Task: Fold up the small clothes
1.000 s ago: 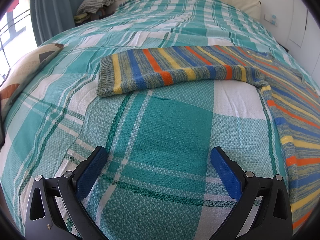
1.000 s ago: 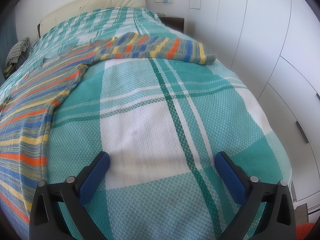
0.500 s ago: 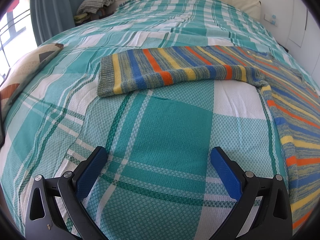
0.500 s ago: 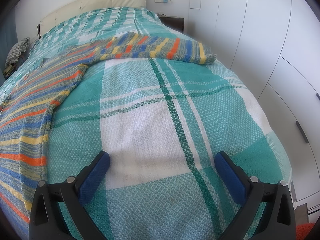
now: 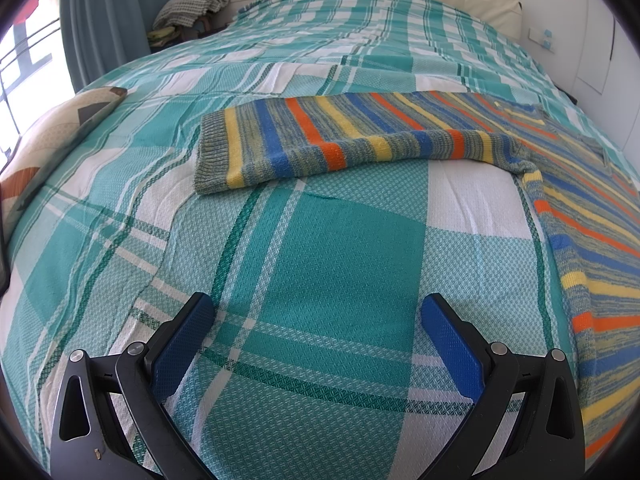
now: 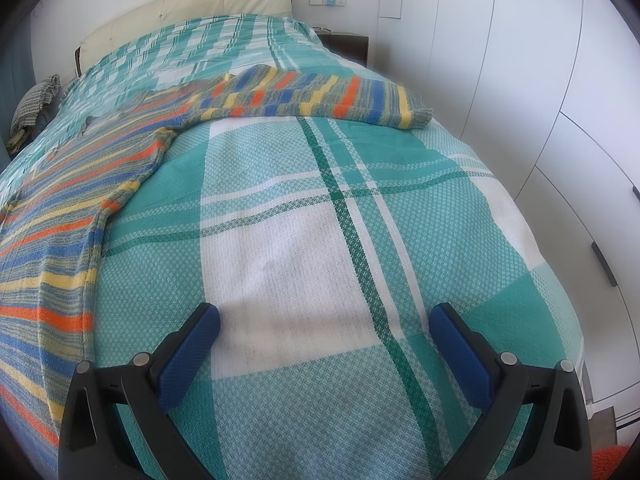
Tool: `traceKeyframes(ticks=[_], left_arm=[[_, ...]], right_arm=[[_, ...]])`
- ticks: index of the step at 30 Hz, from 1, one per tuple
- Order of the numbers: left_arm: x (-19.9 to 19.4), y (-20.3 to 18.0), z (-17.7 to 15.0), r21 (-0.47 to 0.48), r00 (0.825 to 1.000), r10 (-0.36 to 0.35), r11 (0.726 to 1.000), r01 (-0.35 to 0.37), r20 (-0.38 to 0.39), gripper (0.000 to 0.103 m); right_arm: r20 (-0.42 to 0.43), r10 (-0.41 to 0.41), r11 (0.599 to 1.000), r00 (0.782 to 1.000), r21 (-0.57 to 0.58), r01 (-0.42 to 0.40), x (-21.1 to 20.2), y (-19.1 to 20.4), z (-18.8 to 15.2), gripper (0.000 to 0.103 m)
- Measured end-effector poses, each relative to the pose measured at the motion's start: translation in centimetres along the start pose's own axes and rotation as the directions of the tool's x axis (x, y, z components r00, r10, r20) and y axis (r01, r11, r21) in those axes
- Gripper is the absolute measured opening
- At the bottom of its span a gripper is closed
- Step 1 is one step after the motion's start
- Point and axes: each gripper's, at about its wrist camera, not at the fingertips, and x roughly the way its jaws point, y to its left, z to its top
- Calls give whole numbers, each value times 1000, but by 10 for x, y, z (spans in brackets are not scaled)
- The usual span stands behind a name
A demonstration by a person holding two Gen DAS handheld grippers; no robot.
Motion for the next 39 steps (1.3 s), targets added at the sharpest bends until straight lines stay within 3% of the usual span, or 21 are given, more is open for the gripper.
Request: traceKeyframes(ticks=[16, 28, 34, 39], left_arm=[[0, 0, 0, 0, 1000, -2, 1000, 2, -2, 103], [-3, 0, 3, -17, 993, -11, 1000, 9, -118, 103], [-48, -2, -17, -41, 996, -18, 999, 15, -89, 102], [-115, -5, -15, -80, 995, -95, 992, 98, 43, 102]], right_arm=[[2, -1, 1000, 1000, -1, 1, 0, 1, -1, 103], [2, -2, 1000, 1000, 0, 2, -1, 1, -1, 103], [6, 0, 1000, 1000, 2, 0, -1, -1, 2, 103], [-18, 2, 1000, 1000, -12, -2, -2, -2, 6, 103]])
